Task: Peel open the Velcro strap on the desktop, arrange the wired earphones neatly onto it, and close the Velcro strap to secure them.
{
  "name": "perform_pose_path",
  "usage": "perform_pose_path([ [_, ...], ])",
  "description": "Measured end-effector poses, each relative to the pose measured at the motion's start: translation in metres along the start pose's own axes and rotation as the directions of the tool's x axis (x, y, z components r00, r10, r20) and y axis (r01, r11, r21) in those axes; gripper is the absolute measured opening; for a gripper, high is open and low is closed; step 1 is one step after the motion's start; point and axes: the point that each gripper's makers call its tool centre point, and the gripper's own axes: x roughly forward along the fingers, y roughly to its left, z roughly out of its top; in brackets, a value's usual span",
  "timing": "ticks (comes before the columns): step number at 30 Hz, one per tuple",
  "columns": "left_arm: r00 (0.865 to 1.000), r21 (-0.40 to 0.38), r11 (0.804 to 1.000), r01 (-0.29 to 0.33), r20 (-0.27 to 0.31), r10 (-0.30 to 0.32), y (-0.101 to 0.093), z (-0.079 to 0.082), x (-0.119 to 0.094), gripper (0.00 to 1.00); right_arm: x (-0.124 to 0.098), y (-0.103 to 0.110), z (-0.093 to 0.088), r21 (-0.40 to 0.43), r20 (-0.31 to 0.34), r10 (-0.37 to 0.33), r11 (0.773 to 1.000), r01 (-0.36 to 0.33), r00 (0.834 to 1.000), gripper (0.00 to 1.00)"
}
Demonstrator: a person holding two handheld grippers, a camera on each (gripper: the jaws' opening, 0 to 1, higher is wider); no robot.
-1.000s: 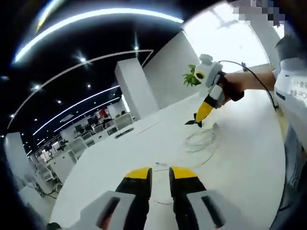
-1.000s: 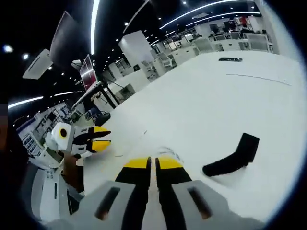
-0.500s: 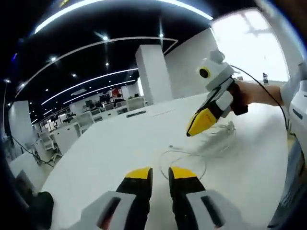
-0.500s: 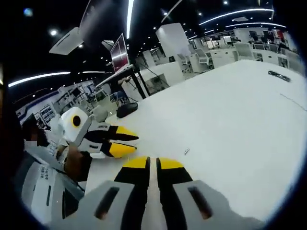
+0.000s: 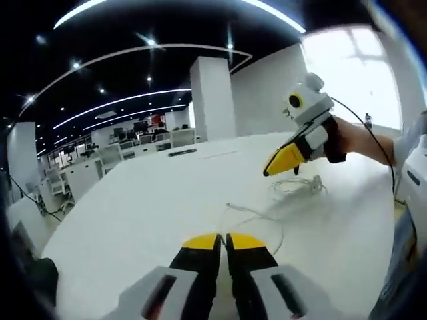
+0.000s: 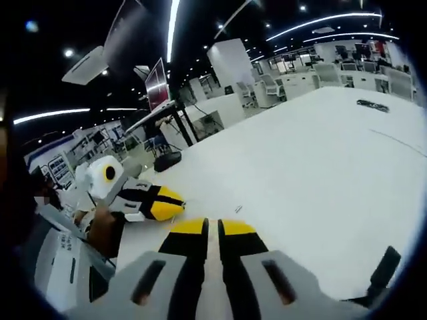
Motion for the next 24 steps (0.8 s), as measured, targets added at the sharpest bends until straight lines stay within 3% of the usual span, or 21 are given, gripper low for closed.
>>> perform_pose_path([
  [7,0.997,-0.06,0.995,0.074,0.04,-0.071,-0.017,0.009,0.003,0.06,-0.038,-0.012,-0.006,-0.011,0.062,-0.087,0.996,0.088,0.994,0.08],
  [12,0.994,-0.087,0.992,0.09,0.067,-0.084,-0.022,0.022,0.001,0.06,-0.058,-0.007,-0.01,0.021,0.111,-0.094,0.995,0.093,0.989,0.08],
  [16,0.994,-0.099,0.991,0.093,0.065,-0.087,-0.029,0.034,0.002,0.06,-0.052,0.015,-0.015,0.01,0.107,-0.038,0.999,0.037,0.994,0.08],
  [20,0.991,-0.165,0.979,0.12,0.075,-0.109,-0.039,0.041,0.005,0.06,-0.038,0.042,-0.019,-0.01,0.112,0.029,1.0,-0.028,0.993,0.08],
  [24,0.989,-0.213,0.968,0.136,0.093,-0.118,-0.044,0.049,0.008,0.06,-0.025,0.053,-0.025,-0.054,0.102,0.051,0.997,-0.046,0.993,0.09],
])
